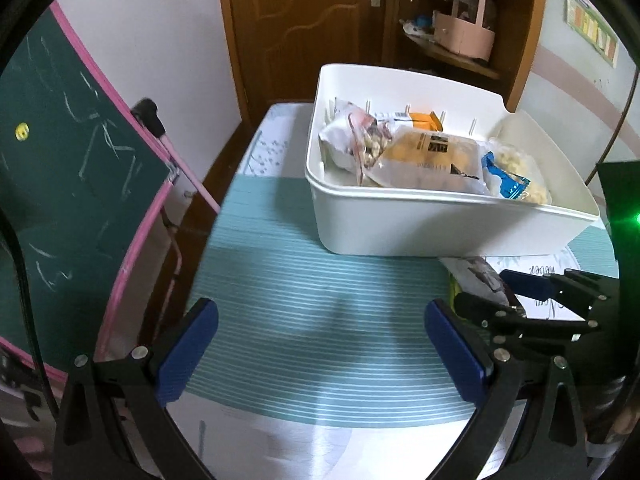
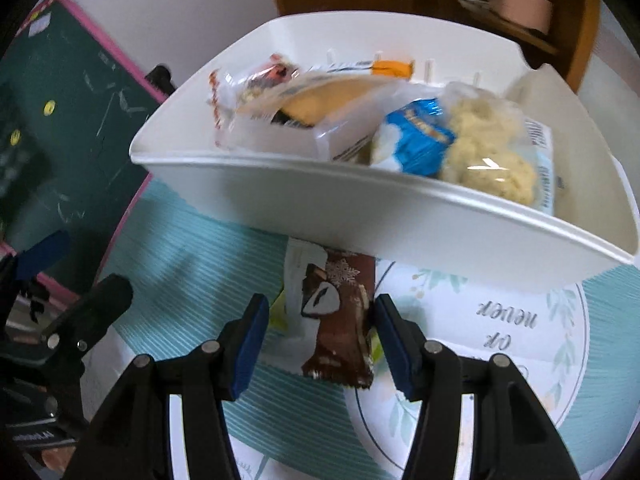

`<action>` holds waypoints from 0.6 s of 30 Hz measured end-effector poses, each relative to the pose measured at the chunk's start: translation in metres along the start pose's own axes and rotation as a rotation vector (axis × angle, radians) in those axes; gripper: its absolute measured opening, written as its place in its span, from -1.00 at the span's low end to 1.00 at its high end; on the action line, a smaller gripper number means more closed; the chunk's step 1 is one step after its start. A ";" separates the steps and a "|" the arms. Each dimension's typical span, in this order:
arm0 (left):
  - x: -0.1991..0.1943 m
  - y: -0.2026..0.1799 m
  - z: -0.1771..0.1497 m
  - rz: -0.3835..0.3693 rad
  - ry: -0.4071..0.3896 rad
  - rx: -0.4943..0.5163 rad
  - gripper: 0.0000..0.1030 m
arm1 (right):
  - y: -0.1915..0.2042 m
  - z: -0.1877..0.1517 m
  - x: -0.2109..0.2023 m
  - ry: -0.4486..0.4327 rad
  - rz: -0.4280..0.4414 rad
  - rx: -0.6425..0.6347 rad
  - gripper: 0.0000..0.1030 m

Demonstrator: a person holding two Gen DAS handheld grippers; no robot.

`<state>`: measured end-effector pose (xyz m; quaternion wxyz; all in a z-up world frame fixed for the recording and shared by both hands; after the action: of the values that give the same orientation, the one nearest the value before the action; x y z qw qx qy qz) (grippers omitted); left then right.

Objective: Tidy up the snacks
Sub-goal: 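Move both grippers back toward the brown wafer and green pack, then grasp the brown wafer bar with right gripper while left gripper grasps green pack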

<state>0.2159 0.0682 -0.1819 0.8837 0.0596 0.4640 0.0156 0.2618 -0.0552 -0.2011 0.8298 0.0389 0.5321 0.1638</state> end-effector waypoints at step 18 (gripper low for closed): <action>0.011 0.001 -0.003 -0.039 0.041 -0.029 0.99 | 0.017 -0.014 0.018 0.004 -0.084 -0.221 0.23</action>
<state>0.2195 0.0703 -0.1929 0.8748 0.0371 0.4830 0.0063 0.2521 -0.0354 -0.2186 0.8341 -0.0754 0.5135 0.1868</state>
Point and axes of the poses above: each gripper's, at about its wrist camera, not at the fingertips, and x roughly the way its jaws point, y to its left, z to its top, the point moved 1 cm from there along x, roughly the way its jaws point, and after that the axes turned 14 degrees about x, right-handed, at the moved point
